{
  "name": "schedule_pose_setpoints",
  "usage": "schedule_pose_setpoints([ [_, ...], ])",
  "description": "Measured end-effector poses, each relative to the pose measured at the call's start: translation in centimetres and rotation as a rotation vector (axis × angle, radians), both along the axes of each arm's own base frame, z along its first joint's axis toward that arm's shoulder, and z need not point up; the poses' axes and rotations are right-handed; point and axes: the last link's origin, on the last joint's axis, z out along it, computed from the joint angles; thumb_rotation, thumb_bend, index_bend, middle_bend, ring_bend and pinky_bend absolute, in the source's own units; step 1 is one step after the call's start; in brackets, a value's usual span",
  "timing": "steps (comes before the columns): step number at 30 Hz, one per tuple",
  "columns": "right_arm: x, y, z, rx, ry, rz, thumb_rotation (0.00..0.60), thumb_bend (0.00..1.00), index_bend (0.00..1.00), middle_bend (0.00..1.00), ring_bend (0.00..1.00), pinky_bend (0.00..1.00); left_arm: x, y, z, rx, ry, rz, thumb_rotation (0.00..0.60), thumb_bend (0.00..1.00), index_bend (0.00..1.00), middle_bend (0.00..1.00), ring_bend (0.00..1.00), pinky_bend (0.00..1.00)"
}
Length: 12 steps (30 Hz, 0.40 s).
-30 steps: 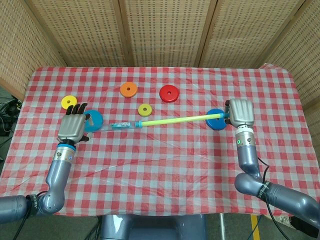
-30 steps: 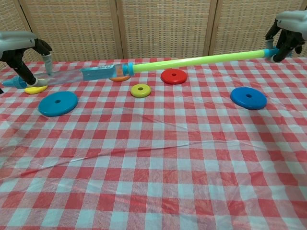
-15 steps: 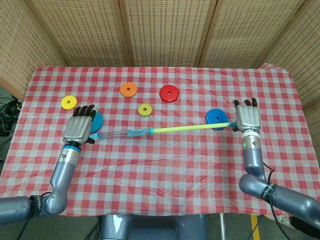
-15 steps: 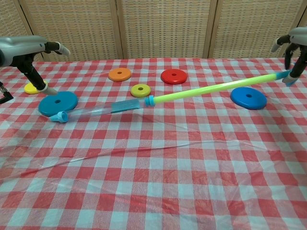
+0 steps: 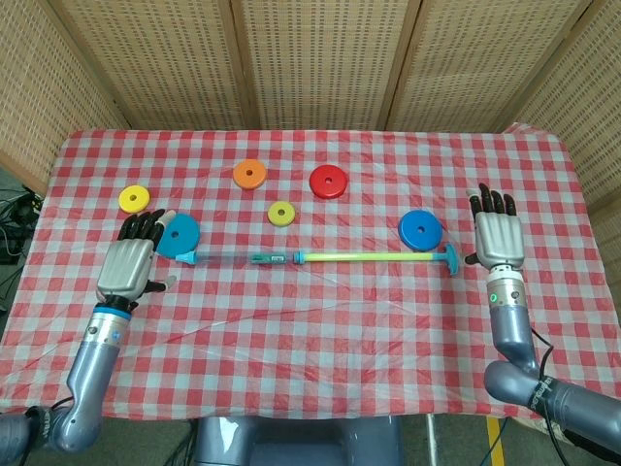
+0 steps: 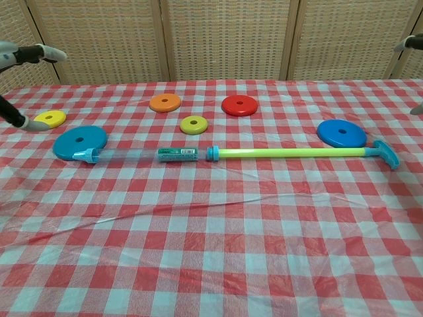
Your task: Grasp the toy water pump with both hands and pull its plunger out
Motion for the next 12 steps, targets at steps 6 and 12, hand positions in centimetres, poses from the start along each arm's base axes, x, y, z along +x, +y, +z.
schedule_pose_setpoints([
  [6,-1.6,3.5,-0.2,0.007,-0.022,0.123,0.6,0.22,0.02,0.0,0.0,0.0,-4.8,-4.7,0.6,0.018,0.059,-0.031,0.6,0.12,0.0,0.0,0.0,0.0],
  [12,-4.7,8.7,-0.3,0.015,-0.092,0.203,0.6,0.15,0.0,0.0,0.0,0.0,-8.0,-8.1,1.2,0.044,0.059,-0.045,0.6,0.09,0.0,0.0,0.0,0.0],
])
